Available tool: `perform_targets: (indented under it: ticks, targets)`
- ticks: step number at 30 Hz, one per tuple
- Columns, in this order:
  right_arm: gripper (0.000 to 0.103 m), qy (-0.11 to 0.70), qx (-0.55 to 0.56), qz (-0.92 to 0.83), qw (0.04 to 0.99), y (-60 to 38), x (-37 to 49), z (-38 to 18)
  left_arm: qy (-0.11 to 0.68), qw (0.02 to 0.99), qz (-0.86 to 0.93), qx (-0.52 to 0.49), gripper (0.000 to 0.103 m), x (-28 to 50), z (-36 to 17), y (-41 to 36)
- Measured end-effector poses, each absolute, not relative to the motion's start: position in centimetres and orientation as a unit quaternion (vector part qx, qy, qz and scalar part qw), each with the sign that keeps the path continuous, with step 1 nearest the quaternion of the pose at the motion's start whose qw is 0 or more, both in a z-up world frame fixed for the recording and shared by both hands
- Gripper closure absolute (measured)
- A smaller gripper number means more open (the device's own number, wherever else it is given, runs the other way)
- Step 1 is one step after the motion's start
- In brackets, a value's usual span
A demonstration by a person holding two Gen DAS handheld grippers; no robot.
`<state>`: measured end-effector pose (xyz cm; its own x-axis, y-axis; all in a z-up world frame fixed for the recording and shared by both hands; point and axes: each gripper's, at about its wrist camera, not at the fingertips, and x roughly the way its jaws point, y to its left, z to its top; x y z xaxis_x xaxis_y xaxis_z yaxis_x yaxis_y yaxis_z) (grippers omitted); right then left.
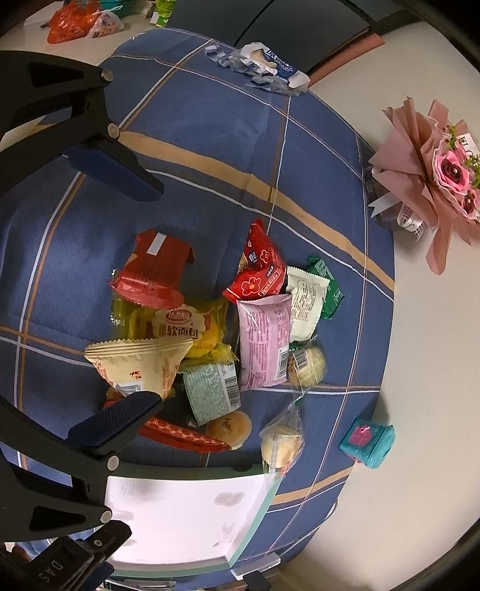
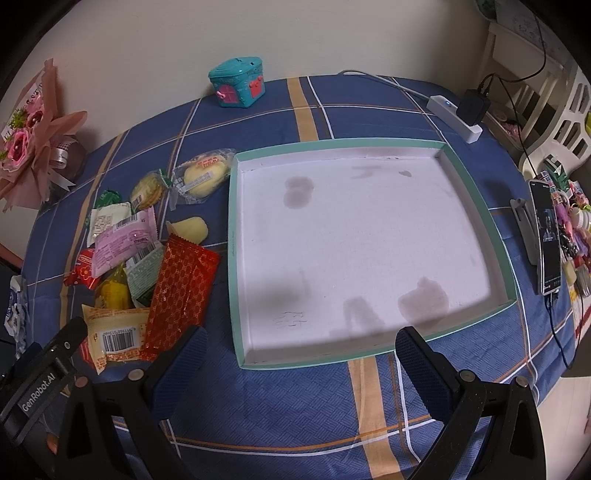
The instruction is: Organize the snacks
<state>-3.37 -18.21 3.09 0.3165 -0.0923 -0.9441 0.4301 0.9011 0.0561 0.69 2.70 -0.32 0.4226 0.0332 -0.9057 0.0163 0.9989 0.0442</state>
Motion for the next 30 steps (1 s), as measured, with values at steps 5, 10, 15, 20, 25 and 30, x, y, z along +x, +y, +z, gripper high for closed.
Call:
perform_targets:
  ticks: [5,10,15,20,25,30]
  targets:
    - [0.0,0.561,0.151,-0.166,0.797,-18.2,-3.4,3.0,0.538,0.842,0.008,0.018,0.0,0.8,-0.3,3.0]
    - [0.0,0.562,0.15,-0.166,0.796,-18.2,-3.3,2.9,0.538,0.842,0.008,0.016,0.0,0.8,-0.4,3.1]
    - [0.0,0.562,0.15,-0.166,0.796,-18.2,-3.3,2.9,0.539,0.842,0.009,0.016,0.0,0.8,-0.4,3.2]
    - [0.0,0.564,0.15,-0.167,0.795,-18.1,-3.4,2.6,0.539,0.842,0.009,0.015,0.001,0.8,-0.4,3.2]
    - [0.0,0.567,0.15,-0.166,0.793,-18.0,-3.2,2.5,0.539,0.842,0.01,0.012,0.0,0.8,-0.5,3.5]
    - [0.0,0.569,0.147,-0.164,0.792,-17.6,-3.0,2.5,0.54,0.841,0.014,0.004,0.0,1.0,-0.5,4.1]
